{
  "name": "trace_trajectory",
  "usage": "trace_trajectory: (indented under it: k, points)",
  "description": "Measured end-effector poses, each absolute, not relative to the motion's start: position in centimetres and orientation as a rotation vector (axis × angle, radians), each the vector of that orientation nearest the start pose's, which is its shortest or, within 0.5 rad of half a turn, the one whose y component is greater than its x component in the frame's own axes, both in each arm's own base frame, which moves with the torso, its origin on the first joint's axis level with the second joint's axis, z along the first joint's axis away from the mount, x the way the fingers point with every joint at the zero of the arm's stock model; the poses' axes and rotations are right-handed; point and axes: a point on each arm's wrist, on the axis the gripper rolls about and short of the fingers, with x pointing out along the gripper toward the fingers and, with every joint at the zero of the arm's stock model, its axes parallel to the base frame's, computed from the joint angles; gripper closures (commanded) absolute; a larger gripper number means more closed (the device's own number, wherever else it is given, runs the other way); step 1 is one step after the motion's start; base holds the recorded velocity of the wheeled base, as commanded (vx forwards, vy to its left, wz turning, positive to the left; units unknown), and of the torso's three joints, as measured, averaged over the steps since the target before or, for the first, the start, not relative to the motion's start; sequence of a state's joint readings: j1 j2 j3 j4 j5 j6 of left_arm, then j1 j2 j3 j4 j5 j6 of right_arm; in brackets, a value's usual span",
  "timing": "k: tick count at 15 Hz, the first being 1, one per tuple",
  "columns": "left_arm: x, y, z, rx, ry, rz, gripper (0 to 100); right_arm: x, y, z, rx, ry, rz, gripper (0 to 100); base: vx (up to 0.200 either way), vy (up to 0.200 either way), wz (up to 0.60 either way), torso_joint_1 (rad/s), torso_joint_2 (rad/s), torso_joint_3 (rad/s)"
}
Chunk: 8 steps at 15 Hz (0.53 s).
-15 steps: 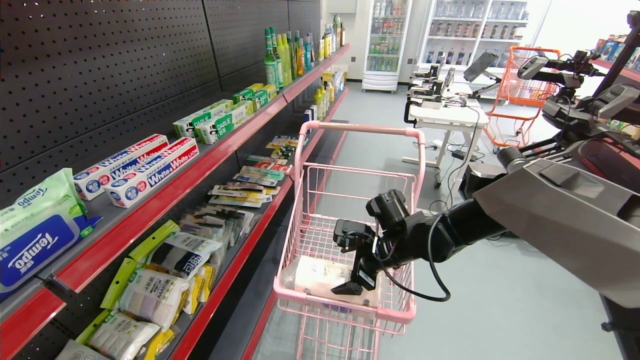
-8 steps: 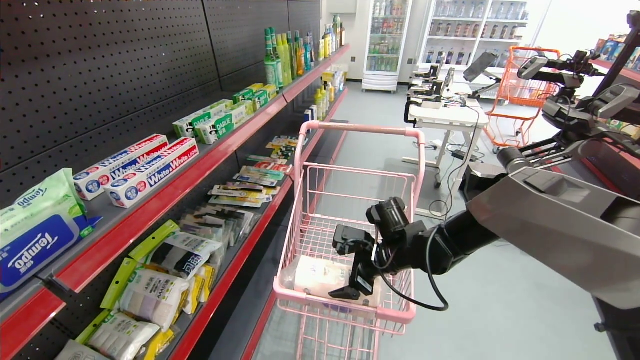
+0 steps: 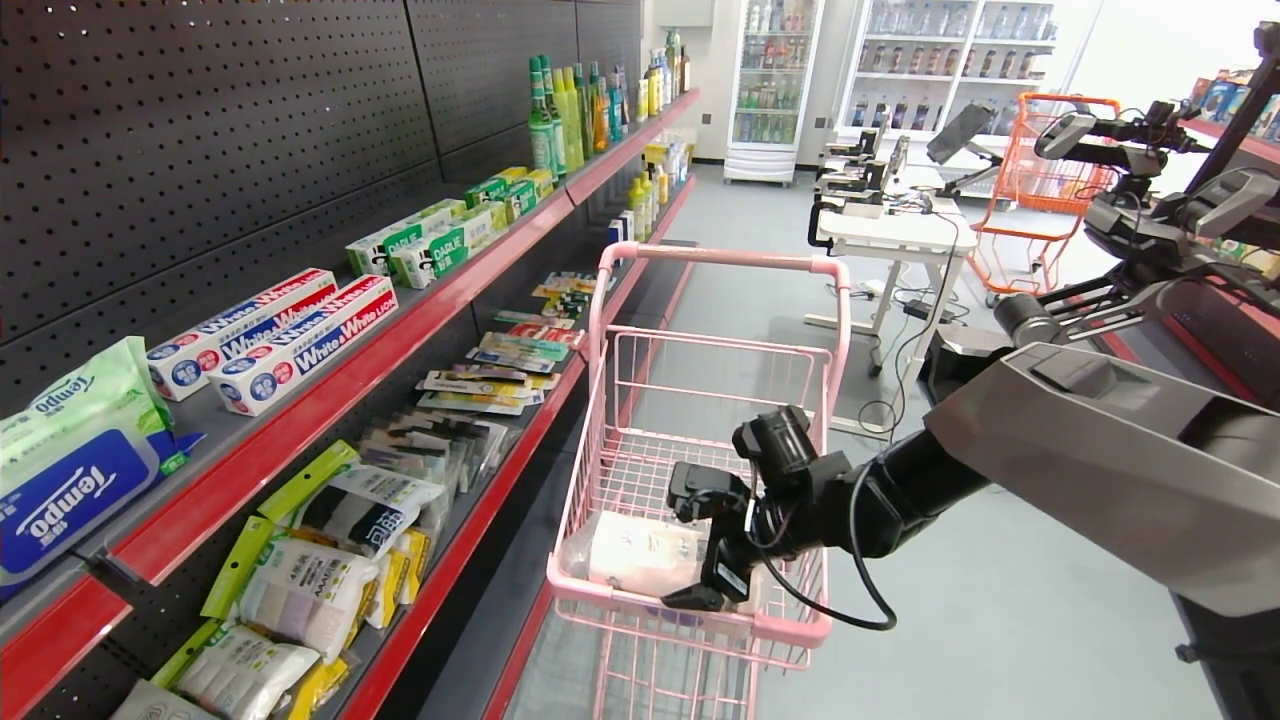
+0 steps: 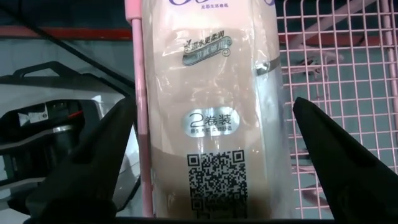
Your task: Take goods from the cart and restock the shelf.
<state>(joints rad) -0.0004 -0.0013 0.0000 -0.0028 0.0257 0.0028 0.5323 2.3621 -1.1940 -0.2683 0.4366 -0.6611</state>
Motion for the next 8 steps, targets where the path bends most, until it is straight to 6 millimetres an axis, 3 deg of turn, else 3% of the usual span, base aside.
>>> trace_trajectory:
  k: [8]
  points:
    - [-2.3, 0.1, 7.6, 0.003, -0.004, 0.025, 0, 36.8, 21.7, -0.4, -0.58, 0.608, 1.142, 0, 0.0, 0.0, 0.0, 0.0, 0.0, 0.0]
